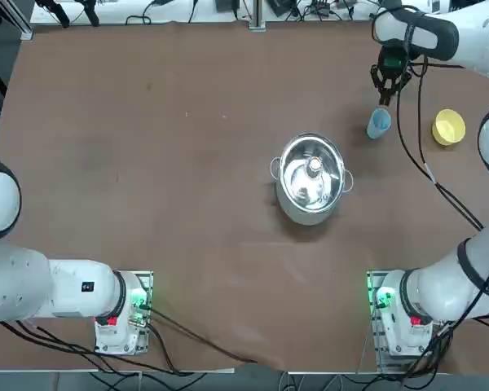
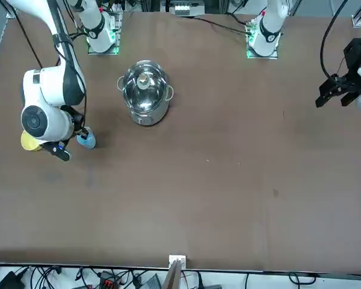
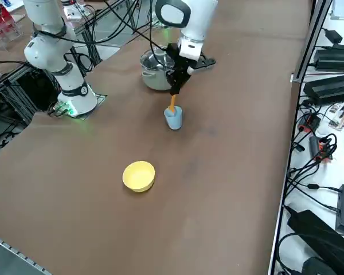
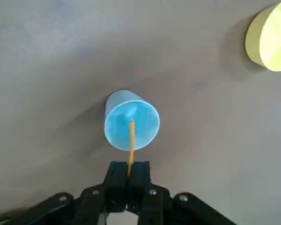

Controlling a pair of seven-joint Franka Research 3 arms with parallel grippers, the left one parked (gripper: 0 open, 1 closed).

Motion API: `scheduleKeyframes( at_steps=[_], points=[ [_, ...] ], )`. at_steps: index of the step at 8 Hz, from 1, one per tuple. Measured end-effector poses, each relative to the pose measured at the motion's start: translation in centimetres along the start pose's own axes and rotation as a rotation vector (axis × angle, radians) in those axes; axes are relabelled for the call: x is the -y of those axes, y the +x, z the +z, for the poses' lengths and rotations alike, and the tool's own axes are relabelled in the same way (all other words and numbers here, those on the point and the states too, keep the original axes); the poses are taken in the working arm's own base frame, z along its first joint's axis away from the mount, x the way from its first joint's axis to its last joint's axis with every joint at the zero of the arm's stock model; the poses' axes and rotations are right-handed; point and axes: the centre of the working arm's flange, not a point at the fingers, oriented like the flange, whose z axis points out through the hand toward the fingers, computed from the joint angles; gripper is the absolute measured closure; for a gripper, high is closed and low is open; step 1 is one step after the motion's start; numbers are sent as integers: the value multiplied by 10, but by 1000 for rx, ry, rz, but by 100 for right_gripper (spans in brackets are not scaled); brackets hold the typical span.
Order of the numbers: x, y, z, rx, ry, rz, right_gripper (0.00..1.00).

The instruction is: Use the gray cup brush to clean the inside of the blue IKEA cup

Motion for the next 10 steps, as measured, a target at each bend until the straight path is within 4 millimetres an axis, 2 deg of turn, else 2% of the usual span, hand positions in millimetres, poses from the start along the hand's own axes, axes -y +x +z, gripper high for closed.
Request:
scheduleKeyframes(
  at_steps=[4, 7, 10],
  points=[
    [-22, 16, -1, -2, 4, 40, 97],
    [-16, 24, -19, -34, 30, 43, 97],
    [-1, 26, -18, -26, 57, 69, 97]
  ],
)
